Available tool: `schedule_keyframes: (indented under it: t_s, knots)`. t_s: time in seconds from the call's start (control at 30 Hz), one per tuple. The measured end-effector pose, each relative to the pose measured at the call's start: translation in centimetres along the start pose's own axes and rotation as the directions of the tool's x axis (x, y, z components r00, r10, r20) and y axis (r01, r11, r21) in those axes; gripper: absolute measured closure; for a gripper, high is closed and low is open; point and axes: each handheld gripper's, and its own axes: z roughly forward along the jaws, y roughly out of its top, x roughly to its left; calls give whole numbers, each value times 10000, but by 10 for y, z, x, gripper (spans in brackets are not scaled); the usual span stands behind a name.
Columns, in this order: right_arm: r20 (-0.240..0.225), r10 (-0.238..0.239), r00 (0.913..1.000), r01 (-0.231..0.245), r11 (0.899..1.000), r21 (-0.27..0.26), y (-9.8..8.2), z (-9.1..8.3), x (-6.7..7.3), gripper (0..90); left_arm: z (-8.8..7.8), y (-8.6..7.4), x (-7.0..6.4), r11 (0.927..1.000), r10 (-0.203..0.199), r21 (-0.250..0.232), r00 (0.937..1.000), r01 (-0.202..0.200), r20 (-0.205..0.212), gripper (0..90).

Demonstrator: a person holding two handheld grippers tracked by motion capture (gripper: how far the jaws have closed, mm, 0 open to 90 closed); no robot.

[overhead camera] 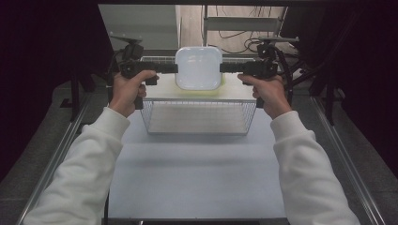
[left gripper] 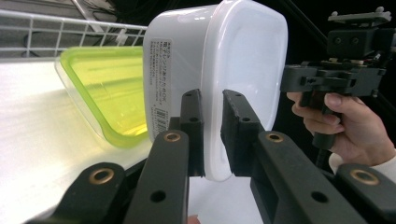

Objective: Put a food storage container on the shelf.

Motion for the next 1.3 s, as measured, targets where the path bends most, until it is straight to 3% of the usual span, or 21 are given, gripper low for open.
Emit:
schedule_keyframes:
  t_s: [0.17, 0.43, 0.67, 0.83, 0.93, 0.97, 1.03, 1.07, 1.1, 1.13, 1.17, 1.2, 1.23, 1.27, 1.3]
  knots:
    - [59, -9, 10000, 9, 10000, 4, 11, 3, -4, 798, 5, 11, 4, 10000, -3, 49, 10000, 4, -80, 794]
    - [51, 458, 9989, -458, 9989, 42, 21, 12, -25, 797, 17, 23, 17, 9992, -318, 234, 9994, 321, -145, 795]
    - [218, 1063, 9941, -1069, 9938, 296, 27, 20, -44, 792, 28, 29, 32, 9954, -827, 492, 9966, 825, 34, 799]
    - [-65, 1653, 9862, -1652, 9862, 148, 29, 22, -53, 792, 31, 32, 41, 9917, -1188, 545, 9923, 1168, 342, 799]
    - [-146, 2175, 9760, -2173, 9760, 131, 33, 24, -57, 791, 33, 36, 45, 9867, -1520, 643, 9877, 1495, 370, 794]
    - [-146, 2175, 9760, -2173, 9760, 131, 33, 24, -57, 791, 33, 37, 47, 9838, -1683, 693, 9849, 1653, 405, 794]
    - [-134, 2605, 9654, -2604, 9655, 100, 35, 26, -61, 789, 35, 42, 51, 9752, -2075, 893, 9770, 2027, 484, 792]
    - [-105, 2686, 9632, -2685, 9632, 86, 36, 27, -63, 787, 35, 42, 51, 9752, -2075, 893, 9770, 2027, 484, 790]
    - [-105, 2686, 9632, -2685, 9632, 86, 36, 27, -63, 787, 37, 43, 53, 9719, -2227, 898, 9736, 2177, 508, 790]
    - [-11, 2823, 9593, -2823, 9593, 108, 38, 29, -65, 782, 38, 45, 57, 9643, -2534, 944, 9657, 2475, 569, 787]
    - [-11, 2823, 9593, -2823, 9593, 108, 38, 29, -65, 782, 38, 45, 57, 9643, -2534, 944, 9657, 2475, 569, 785]
    - [100, 2985, 9544, -2986, 9543, 121, 40, 31, -66, 776, 40, 46, 62, 9568, -2810, 972, 9574, 2740, 663, 783]
    - [100, 2985, 9544, -2986, 9543, 121, 40, 31, -66, 776, 40, 46, 62, 9568, -2810, 972, 9574, 2740, 663, 780]
    - [177, 3153, 9488, -3155, 9489, 108, 43, 33, -67, 772, 42, 48, 66, 9508, -3003, 1019, 9510, 2924, 733, 776]
    - [208, 3206, 9470, -3209, 9471, 107, 43, 34, -68, 770, 42, 48, 66, 9508, -3003, 1019, 9510, 2924, 733, 772]
